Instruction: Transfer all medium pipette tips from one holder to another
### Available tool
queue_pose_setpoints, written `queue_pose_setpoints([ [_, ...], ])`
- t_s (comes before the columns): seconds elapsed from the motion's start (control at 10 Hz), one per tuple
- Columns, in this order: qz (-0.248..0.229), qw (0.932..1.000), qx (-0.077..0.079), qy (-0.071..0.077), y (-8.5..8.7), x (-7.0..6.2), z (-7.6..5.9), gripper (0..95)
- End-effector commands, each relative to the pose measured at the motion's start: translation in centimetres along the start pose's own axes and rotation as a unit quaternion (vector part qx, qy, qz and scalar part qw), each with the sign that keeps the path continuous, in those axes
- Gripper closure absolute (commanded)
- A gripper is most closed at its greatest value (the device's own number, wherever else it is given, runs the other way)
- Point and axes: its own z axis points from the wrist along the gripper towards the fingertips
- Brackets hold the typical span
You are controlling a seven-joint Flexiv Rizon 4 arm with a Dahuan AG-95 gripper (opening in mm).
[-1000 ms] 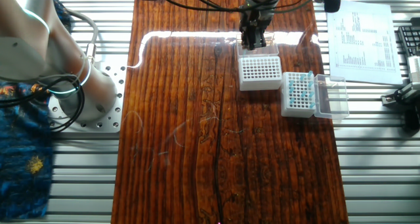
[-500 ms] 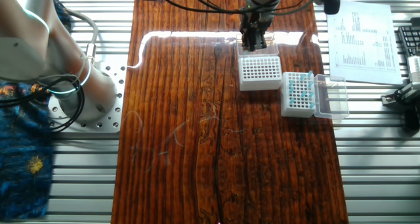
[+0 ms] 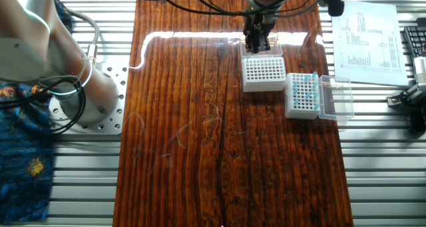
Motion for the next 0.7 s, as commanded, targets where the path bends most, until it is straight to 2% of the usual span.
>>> queue_pose_setpoints([
  [0.1, -0.002, 1.0000, -0.001, 0.002, -0.01, 0.00, -0.01, 95.0],
  [0.3, -0.005, 1.0000, -0.001, 0.004, -0.01, -0.01, 0.01, 57.0],
  [0.6, -0.008, 1.0000, 0.000, 0.005, -0.02, -0.01, 0.02, 57.0],
  [0.7, -0.023, 0.9997, 0.003, -0.004, -0.26, -0.20, 0.12, 57.0],
])
